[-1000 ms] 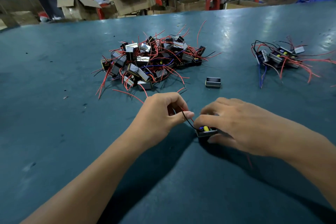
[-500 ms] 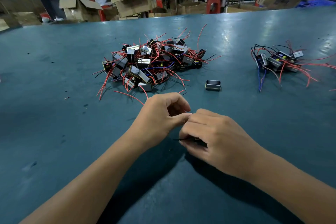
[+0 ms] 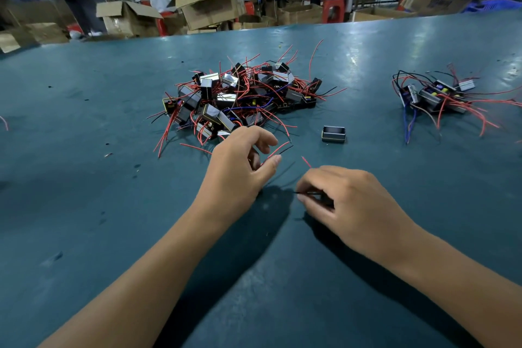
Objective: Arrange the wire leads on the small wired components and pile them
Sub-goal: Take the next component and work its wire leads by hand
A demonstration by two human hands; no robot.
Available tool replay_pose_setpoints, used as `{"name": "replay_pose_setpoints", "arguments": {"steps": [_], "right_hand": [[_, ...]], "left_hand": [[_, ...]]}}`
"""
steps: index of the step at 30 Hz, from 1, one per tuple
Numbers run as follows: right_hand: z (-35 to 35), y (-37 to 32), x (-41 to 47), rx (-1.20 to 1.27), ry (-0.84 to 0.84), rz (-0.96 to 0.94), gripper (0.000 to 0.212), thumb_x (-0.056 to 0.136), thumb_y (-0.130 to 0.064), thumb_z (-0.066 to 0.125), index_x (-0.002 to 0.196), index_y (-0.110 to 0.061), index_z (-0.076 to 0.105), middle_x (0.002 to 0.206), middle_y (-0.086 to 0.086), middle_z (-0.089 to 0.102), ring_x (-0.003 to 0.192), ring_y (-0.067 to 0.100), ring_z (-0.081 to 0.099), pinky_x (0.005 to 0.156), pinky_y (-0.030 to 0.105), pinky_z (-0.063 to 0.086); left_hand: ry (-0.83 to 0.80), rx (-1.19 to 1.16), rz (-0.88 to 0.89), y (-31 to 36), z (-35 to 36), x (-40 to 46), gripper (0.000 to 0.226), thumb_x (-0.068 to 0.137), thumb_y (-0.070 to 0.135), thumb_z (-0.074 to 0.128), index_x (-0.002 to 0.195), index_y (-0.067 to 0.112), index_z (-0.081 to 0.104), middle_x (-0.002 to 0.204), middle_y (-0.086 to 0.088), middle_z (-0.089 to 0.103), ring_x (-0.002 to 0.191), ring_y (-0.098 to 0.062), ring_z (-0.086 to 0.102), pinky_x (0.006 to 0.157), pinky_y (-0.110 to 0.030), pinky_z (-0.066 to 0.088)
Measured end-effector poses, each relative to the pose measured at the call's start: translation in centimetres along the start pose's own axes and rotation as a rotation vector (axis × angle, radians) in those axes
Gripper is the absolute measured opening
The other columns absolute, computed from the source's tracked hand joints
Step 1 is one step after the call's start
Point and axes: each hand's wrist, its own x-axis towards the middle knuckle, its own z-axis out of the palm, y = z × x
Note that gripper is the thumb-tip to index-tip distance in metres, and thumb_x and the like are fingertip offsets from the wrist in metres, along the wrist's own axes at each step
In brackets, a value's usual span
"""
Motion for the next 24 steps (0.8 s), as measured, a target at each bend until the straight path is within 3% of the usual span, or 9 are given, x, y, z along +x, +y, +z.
{"name": "replay_pose_setpoints", "arguments": {"steps": [4,9,12,15,20,24], "right_hand": [[0.2,0.6,0.6,0.093,0.078,0.096,0.006,0.085,-0.010,0.074,0.086,-0.012,0.068,0.084,-0.002,0.069,0.077,0.018,0.063,0.074,0.037,0.049],[0.9,0.8,0.5,0.257,0.116,0.262,0.009,0.087,-0.015,0.072,0.082,-0.020,0.067,0.071,-0.008,0.068,0.069,0.010,0.063,0.066,0.029,0.048],[0.9,1.1,0.8,0.294,0.175,0.350,0.010,0.087,-0.017,0.071,0.080,-0.022,0.067,0.069,-0.010,0.068,0.067,0.008,0.064,0.065,0.025,0.049],[0.7,1.6,1.0,0.307,0.212,0.392,0.010,0.087,-0.016,0.072,0.079,-0.021,0.068,0.069,-0.013,0.068,0.065,0.004,0.063,0.062,0.018,0.048],[0.7,1.8,0.9,0.349,0.213,0.390,0.009,0.087,-0.017,0.072,0.080,-0.022,0.069,0.068,-0.014,0.067,0.060,0.001,0.059,0.058,0.010,0.042],[0.8,1.9,0.8,0.381,0.222,0.367,0.007,0.088,-0.019,0.072,0.084,-0.024,0.071,0.072,-0.016,0.069,0.064,0.001,0.062,0.060,0.010,0.042]], "left_hand": [[0.018,0.142,0.071,0.1,0.6,0.0,0.021,0.087,0.010,0.075,0.105,0.016,0.066,0.090,0.019,0.050,0.066,-0.013,0.050,0.065,-0.008,0.036],[-0.049,0.193,0.068,0.0,1.2,0.3,0.016,0.090,0.013,0.073,0.105,0.012,0.069,0.086,0.014,0.058,0.067,0.011,0.049,0.066,-0.005,0.032],[-0.054,0.154,0.047,-0.2,1.0,0.3,0.002,0.093,0.015,0.070,0.094,0.015,0.072,0.075,0.013,0.061,0.064,0.002,0.051,0.063,-0.010,0.037],[-0.082,0.083,0.021,-0.4,0.5,0.0,0.009,0.095,0.019,0.068,0.086,0.021,0.068,0.064,0.014,0.057,0.059,-0.003,0.051,0.057,-0.010,0.037],[-0.186,0.011,0.033,0.4,0.6,-0.5,0.008,0.096,0.021,0.067,0.089,0.025,0.066,0.071,0.007,0.063,0.059,-0.012,0.054,0.057,-0.021,0.043],[-0.199,-0.026,0.018,0.6,0.4,-0.6,0.009,0.096,0.018,0.065,0.087,0.022,0.066,0.068,0.004,0.062,0.058,-0.018,0.052,0.055,-0.022,0.041]]}}
